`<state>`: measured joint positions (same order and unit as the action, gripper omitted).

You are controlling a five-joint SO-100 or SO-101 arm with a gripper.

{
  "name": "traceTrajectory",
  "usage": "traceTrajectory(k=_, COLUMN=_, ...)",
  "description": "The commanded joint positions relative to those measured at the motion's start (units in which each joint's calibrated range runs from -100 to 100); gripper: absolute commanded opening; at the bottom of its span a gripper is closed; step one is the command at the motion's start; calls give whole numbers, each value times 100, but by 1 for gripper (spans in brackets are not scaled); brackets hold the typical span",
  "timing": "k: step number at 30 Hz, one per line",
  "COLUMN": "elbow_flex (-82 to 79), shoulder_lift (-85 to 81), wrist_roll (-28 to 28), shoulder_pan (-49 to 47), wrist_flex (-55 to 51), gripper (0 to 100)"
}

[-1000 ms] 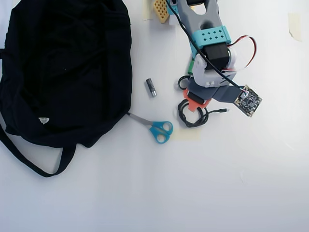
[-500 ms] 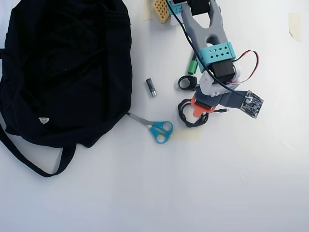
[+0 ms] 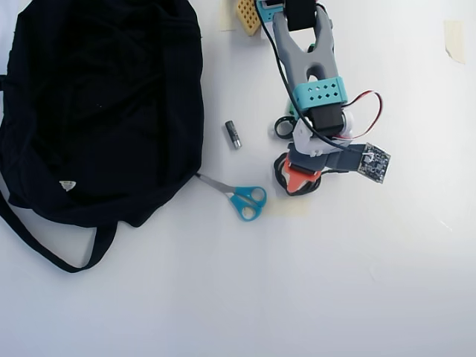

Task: Put the cable into the black bag

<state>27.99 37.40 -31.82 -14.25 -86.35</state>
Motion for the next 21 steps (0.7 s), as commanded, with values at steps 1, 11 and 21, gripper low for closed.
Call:
traceTrajectory(k=1, elbow_flex=220, shoulder_lift=-64, wrist_roll=-59, shoulder_pan=12, wrist_flex=151, gripper=30)
traceTrajectory(k=11, elbow_flex=220, shoulder_lift=44, wrist_roll=-143, shoulder_pan=-3, wrist_flex=297, gripper=35)
traceTrajectory(k=21, elbow_flex=813, shoulder_lift=633, wrist_roll=-284, shoulder_pan=34, wrist_flex=297, gripper=36)
